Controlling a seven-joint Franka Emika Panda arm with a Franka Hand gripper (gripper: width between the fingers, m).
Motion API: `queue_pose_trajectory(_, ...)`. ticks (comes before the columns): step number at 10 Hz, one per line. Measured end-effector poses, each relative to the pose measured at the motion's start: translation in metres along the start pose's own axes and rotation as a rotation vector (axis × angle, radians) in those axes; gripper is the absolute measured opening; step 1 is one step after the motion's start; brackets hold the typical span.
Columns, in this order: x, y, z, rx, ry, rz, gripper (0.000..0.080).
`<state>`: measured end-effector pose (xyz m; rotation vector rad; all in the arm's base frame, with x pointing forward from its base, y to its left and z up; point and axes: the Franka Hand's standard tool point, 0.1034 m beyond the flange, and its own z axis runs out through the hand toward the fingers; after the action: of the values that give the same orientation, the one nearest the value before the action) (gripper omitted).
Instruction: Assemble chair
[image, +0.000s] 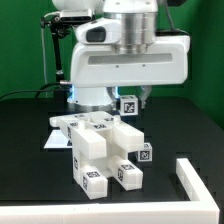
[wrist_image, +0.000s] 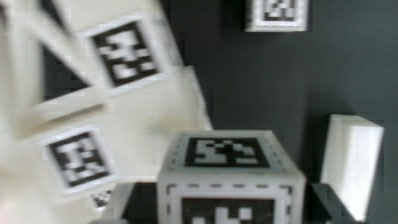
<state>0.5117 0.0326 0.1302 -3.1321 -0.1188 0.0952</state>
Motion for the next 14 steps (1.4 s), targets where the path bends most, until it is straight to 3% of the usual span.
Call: queue_pose_trajectory(14,-0.006,0.005,0.011,-0.011,0.037,-0.004,0.0281)
